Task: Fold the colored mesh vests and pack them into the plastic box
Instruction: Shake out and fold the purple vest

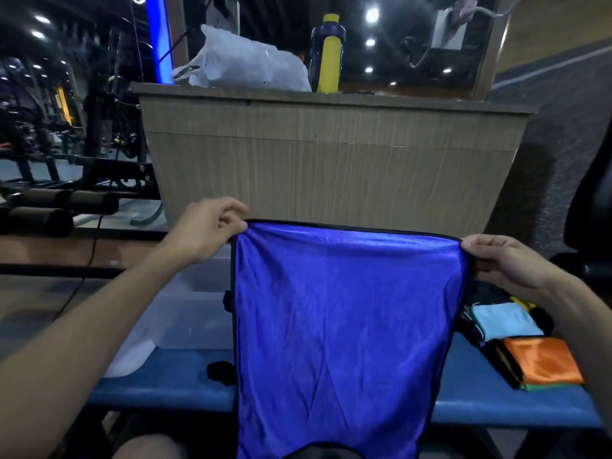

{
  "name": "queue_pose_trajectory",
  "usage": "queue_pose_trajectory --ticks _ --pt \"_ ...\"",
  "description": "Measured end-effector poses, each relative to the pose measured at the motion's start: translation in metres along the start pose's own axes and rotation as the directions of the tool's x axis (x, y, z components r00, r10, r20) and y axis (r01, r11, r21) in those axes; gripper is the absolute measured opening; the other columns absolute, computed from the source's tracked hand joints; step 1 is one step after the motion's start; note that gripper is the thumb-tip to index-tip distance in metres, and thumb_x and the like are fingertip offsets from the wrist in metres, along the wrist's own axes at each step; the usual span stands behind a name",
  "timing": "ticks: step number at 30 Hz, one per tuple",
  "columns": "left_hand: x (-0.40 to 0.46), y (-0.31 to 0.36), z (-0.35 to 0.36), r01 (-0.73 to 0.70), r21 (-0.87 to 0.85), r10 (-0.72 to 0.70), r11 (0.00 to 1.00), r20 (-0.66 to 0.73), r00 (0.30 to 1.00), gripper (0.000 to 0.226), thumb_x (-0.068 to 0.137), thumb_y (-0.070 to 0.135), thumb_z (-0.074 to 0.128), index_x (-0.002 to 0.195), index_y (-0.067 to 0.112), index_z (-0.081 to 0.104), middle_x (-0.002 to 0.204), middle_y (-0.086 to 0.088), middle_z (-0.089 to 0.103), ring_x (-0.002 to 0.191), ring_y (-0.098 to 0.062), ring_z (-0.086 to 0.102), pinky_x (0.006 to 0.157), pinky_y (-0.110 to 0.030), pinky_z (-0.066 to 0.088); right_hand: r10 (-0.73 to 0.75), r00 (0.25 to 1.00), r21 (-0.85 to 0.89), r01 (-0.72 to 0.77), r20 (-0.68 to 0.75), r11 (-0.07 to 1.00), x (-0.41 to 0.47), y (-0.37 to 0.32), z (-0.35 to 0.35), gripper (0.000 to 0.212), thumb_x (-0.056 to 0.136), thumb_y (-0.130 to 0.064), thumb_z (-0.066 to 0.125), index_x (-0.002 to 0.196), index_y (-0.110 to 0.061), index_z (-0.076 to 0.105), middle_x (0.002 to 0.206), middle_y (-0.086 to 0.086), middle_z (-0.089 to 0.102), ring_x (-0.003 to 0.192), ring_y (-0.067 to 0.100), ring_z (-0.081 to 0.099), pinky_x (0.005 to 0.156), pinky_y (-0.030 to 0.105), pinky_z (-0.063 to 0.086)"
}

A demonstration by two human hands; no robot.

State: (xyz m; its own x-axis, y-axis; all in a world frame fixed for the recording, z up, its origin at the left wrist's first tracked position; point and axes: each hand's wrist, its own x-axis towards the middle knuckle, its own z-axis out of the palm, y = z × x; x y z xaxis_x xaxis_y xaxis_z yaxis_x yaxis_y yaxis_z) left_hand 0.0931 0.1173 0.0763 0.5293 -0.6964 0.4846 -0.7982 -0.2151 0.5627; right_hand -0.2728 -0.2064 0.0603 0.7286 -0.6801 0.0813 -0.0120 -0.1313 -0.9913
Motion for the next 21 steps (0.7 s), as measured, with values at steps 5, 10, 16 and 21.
queue_pose_trajectory --ticks 5,10,16,21 --pt "-0.002 0.004 -0.014 0.300 -0.520 -0.076 0.800 0.407 0.910 0.011 0.089 0.013 0.072 0.090 0.015 0.082 0.102 -0.014 0.077 0.091 -0.017 0.071 0.083 -0.023 0.059 0.031 0.999 0.043 -0.030 -0.023 0.999 0.009 0.008 -0.006 0.026 0.100 -0.008 0.051 0.083 -0.016 0.069 0.088 0.005 0.067 0.082 0.019 0.061 0.081 0.033 0.051" --pt "0.003 -0.001 -0.019 0.381 -0.623 -0.007 0.683 0.516 0.857 0.040 0.063 0.041 0.095 0.090 0.015 0.080 0.090 -0.004 0.073 0.080 -0.009 0.069 0.071 -0.020 0.057 0.101 0.995 0.123 -0.100 -0.003 0.987 0.017 0.023 -0.011 0.016 0.093 -0.017 0.059 0.101 -0.006 0.066 0.097 0.015 0.061 0.087 0.025 0.059 0.077 0.038 0.055" --pt "0.004 0.020 0.048 0.448 -0.386 -0.351 0.806 0.298 0.888 0.014 0.091 -0.003 0.070 0.082 0.007 0.073 0.071 -0.004 0.070 0.049 -0.001 0.059 0.046 -0.016 0.047 0.203 0.949 -0.057 -0.222 -0.242 0.973 0.023 0.034 0.053 0.006 0.092 -0.009 0.068 0.096 -0.004 0.070 0.083 0.012 0.067 0.067 0.018 0.062 0.058 0.028 0.049" --pt "-0.033 0.087 0.113 0.427 -0.539 -0.218 0.726 0.408 0.887 0.014 0.092 0.004 0.071 0.106 0.004 0.070 0.083 -0.006 0.072 0.060 -0.001 0.063 0.050 -0.018 0.050 0.010 1.000 -0.144 -0.011 -0.010 0.990 -0.011 0.012 0.163 0.016 0.092 -0.004 0.066 0.076 -0.003 0.070 0.060 0.006 0.062 0.048 0.012 0.057 0.042 0.021 0.045"
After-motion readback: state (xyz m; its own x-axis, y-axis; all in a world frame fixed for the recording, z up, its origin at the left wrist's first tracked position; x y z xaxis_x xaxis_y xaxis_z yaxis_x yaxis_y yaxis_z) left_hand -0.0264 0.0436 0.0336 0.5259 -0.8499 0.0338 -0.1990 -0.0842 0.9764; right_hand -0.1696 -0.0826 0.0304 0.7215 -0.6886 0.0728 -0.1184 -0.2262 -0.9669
